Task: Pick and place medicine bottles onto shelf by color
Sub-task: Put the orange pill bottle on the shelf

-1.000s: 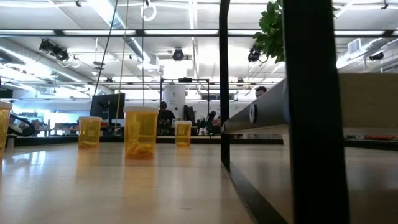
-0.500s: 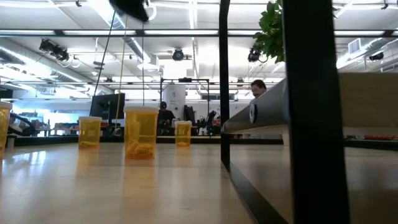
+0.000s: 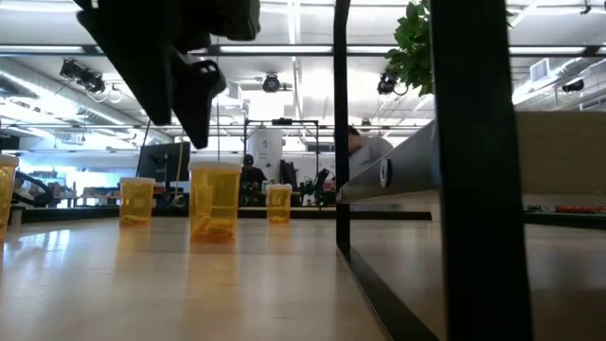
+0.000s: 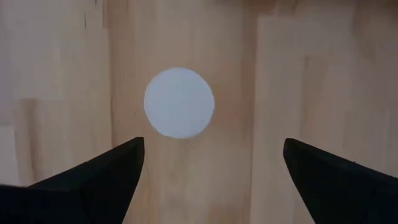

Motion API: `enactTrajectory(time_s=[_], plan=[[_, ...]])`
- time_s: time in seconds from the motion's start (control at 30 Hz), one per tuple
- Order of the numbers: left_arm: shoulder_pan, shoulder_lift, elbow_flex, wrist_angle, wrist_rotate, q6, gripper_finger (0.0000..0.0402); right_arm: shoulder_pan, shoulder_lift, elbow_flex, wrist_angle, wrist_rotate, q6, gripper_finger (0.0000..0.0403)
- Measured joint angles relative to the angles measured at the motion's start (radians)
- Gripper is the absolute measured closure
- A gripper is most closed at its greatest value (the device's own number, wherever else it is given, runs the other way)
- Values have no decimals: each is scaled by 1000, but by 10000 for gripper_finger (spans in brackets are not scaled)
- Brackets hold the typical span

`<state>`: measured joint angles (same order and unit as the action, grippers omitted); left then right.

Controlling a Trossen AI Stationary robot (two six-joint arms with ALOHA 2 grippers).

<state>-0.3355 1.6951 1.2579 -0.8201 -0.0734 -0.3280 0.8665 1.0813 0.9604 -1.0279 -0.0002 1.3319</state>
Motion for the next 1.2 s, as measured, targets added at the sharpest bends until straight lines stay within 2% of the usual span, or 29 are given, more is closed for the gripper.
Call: enactTrajectory(time_s=[0.23,0.37,0.6,1.2], plan=[[29,8,0,58,-52,6,10,0,0,0,0,32,20,92],[63,21,-15,94,19,15,10,0,0,0,0,59,26,92],[78,46,-53,121,62,52,21,0,1,0,0,74,41,92],[82,107,-56,188,69,65,66,0,1,0,2,97,59,92]])
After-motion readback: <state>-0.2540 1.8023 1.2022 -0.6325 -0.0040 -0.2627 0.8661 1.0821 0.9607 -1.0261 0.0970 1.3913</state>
